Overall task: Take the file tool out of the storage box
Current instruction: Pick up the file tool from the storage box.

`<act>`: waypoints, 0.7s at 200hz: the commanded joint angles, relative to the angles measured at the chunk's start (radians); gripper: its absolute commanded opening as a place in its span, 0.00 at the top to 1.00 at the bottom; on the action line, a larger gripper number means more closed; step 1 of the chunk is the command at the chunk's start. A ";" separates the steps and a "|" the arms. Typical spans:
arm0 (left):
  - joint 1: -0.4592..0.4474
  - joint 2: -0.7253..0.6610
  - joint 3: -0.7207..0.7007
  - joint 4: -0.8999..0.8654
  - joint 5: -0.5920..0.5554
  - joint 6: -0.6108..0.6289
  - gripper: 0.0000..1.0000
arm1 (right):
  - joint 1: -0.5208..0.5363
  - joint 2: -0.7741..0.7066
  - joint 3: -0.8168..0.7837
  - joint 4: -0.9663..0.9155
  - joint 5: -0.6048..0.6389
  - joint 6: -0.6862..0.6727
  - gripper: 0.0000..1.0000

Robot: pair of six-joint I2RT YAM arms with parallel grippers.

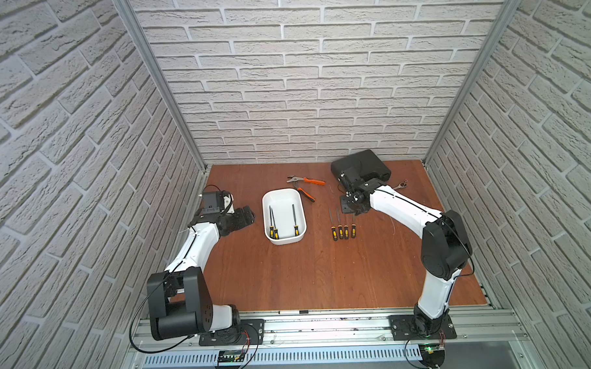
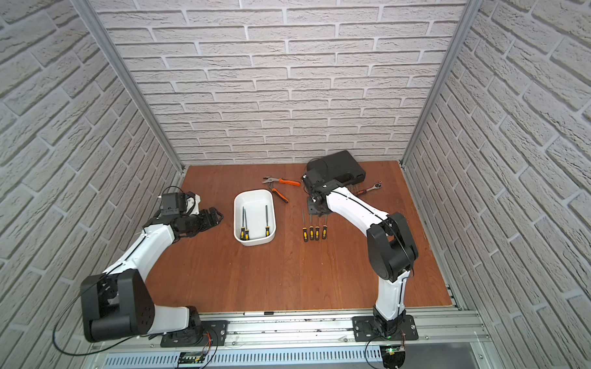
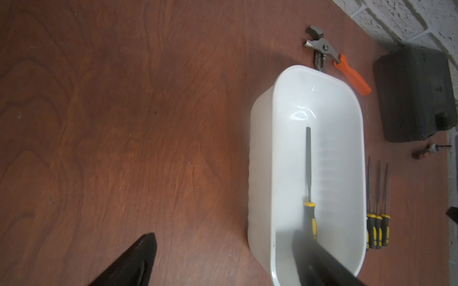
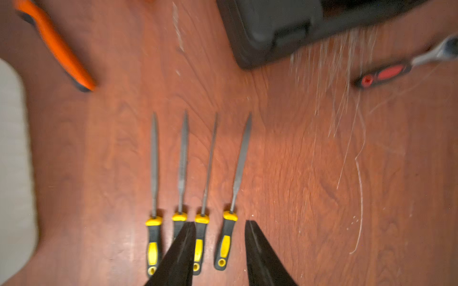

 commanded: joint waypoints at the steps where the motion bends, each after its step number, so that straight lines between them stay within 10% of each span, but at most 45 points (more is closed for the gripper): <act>1: -0.001 -0.016 -0.008 0.035 0.005 0.001 0.09 | 0.119 0.023 0.178 -0.094 0.044 -0.088 0.60; 140: 0.000 -0.041 -0.028 0.046 -0.010 -0.004 0.08 | 0.342 0.585 0.779 -0.274 -0.111 0.008 0.52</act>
